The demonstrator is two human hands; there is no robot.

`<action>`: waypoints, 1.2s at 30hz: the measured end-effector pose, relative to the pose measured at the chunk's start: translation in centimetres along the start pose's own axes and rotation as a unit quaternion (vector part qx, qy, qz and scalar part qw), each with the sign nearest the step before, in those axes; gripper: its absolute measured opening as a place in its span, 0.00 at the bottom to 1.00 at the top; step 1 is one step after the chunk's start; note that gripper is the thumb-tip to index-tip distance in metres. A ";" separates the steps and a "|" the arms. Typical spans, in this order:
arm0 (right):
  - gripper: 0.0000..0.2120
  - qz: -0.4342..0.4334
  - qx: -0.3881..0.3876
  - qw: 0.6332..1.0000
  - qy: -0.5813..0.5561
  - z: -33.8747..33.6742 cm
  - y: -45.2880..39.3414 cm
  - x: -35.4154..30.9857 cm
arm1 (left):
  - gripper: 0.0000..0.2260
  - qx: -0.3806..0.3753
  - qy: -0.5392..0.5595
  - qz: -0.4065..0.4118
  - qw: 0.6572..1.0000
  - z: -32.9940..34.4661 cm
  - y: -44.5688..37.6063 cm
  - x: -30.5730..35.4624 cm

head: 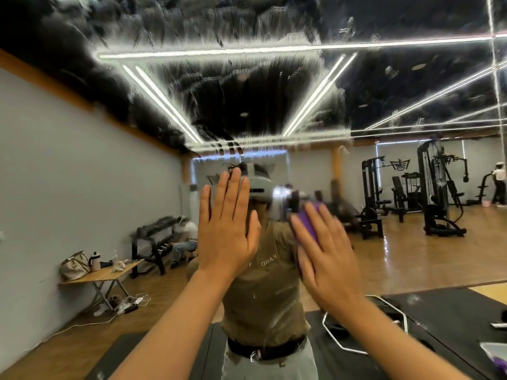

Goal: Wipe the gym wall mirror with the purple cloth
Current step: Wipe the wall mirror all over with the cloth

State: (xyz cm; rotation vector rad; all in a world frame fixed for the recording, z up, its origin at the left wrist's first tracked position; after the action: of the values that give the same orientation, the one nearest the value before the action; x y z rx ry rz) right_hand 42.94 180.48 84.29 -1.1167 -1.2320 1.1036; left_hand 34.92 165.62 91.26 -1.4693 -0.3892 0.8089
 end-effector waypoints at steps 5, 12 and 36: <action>0.25 -0.017 -0.045 0.999 0.015 -0.3 6.9 -0.7 | 0.28 -0.014 0.023 -0.013 1.000 -0.3 0.0 -0.1; 0.26 -0.020 -0.008 1.000 0.012 0.1 0.8 -1.0 | 0.27 -0.060 0.006 0.034 0.998 -1.3 3.2 -1.1; 0.27 -0.028 -0.006 0.999 0.015 1.4 4.5 -4.5 | 0.25 -0.029 -0.013 0.044 0.999 -1.8 4.4 -1.9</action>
State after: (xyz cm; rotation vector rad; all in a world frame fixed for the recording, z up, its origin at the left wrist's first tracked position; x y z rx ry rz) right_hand 41.34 176.67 79.30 -1.0973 -1.2411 1.0351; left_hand 33.71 162.61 87.30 -1.5400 -0.3739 0.8942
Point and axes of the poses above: each hand's wrist, its own y-axis away from the middle knuckle, its own z-axis out of the palm, x = y × z, the point moved 7 cm from there along -y, towards the middle knuckle, and after that the axes turned 9 degrees about x, right-handed, at the moved point
